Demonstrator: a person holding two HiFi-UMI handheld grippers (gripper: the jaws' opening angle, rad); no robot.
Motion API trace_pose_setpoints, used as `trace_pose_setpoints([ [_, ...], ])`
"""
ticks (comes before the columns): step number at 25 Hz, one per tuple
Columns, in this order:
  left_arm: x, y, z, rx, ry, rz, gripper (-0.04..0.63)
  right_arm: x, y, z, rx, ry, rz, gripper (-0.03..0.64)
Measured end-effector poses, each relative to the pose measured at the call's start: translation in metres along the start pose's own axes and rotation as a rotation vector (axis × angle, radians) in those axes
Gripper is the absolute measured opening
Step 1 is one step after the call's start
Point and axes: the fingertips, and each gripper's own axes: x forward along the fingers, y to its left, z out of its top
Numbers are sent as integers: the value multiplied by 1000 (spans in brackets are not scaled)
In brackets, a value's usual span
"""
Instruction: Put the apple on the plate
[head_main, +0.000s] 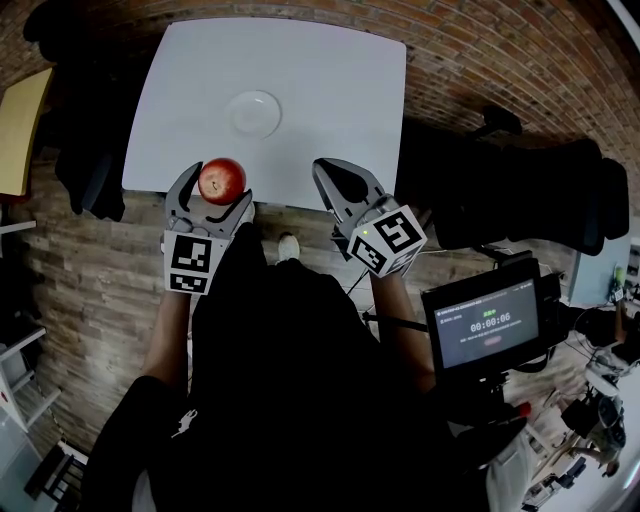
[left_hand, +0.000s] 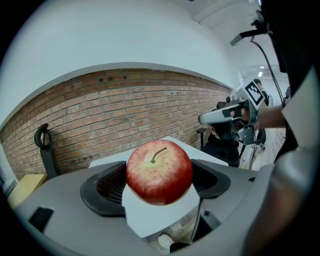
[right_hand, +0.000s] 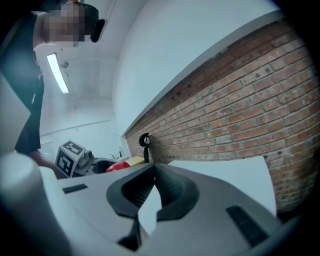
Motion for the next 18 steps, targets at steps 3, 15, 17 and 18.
trace_pose_setpoints([
  [3,1,4,2,2,-5,-5,403,1,2,-1,1,3,-4,3],
  [15,34,27,12,5,-28,-52,403,26,-15,11,-11,1,-44,3],
  [17,39,32,11,8,-29,-66,403,32,-17,12,-7,0,-58,3],
  [18,41,36,12,10,-30,-72,403,35,-16,13,-6,-1,-64,3],
])
